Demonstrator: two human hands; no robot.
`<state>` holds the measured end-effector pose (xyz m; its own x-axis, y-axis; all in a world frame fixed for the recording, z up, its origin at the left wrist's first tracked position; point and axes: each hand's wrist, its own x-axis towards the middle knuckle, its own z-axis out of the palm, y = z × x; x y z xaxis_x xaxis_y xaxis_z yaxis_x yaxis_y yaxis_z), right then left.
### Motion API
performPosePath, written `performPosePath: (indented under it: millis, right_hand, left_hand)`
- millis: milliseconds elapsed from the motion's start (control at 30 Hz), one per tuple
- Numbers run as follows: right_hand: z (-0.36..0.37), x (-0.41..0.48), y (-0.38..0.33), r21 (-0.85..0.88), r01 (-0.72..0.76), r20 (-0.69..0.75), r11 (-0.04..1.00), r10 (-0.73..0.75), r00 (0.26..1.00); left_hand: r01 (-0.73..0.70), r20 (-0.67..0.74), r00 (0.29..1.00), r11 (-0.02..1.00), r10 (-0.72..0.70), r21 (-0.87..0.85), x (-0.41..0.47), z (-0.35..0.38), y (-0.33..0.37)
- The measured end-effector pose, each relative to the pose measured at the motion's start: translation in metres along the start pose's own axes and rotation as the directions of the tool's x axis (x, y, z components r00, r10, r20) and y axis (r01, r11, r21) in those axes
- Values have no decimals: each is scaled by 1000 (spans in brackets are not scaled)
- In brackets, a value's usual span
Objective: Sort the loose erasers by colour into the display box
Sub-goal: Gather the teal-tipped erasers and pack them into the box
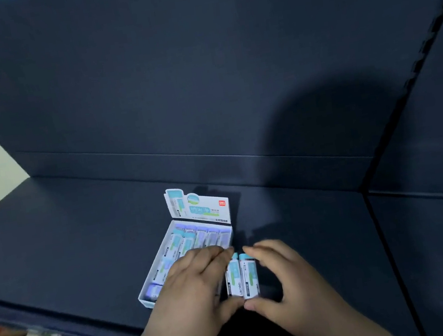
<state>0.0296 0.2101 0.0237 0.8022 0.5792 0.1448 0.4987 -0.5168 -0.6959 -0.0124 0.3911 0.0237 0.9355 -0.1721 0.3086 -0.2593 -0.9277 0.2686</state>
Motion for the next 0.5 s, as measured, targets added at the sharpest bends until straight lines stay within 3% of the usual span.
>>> performPosePath:
  millis: [133, 267, 500]
  right_hand:
    - [11, 19, -14, -67, -40, 6, 997, 40, 999]
    - [27, 41, -26, -159, -92, -81, 983, 80, 993]
    - [45, 74, -38, -337, -183, -118, 924, 151, 981]
  left_hand:
    - [12, 16, 1000, 999, -13, 33, 5, -8, -30]
    - [-15, 60, 998, 998, 11, 60, 18, -20, -56]
    - [-47, 229, 972, 998, 53, -29, 40, -21, -87]
